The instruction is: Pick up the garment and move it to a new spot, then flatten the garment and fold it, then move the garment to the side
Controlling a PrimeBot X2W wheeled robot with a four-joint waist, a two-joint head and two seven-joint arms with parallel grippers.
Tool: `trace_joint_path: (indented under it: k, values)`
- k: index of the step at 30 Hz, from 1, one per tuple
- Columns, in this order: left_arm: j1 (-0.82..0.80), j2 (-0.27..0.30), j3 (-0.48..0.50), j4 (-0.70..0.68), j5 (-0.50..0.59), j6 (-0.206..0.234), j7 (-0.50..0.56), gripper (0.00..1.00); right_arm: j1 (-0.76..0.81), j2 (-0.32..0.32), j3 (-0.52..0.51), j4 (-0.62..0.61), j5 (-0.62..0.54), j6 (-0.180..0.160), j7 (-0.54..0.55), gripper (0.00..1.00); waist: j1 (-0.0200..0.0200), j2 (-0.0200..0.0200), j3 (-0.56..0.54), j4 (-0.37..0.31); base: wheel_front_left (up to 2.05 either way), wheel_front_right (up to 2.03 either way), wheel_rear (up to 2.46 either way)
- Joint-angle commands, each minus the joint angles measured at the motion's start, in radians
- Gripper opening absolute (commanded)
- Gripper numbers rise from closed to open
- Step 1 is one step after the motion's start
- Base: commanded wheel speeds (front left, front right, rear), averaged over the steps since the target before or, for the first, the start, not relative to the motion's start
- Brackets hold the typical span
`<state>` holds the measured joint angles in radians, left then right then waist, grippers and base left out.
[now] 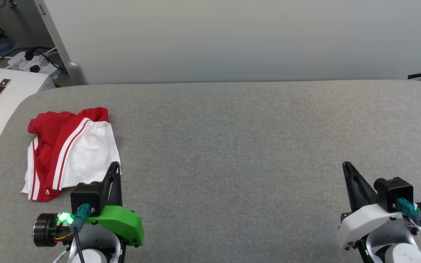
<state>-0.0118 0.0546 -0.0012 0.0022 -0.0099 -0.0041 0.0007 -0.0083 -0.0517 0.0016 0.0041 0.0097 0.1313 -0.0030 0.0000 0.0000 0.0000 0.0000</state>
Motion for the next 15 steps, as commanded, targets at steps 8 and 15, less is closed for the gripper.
trace_joint_path:
  k: [8, 15]
  values:
    - [0.012, -0.004, 0.001, -0.002, 0.01, 0.004, -0.001, 0.0, 0.008, 0.001, -0.002, -0.004, -0.01, -0.001, 0.003, 0.0, 0.0, 0.0, 0.0, 0.0, 0.0, 0.0, 0.0]
    - [0.012, -0.004, 0.001, -0.002, 0.01, 0.004, -0.001, 0.0, 0.008, 0.001, -0.002, -0.004, -0.01, -0.001, 0.003, 0.0, 0.0, 0.0, 0.0, 0.0, 0.0, 0.0, 0.0]
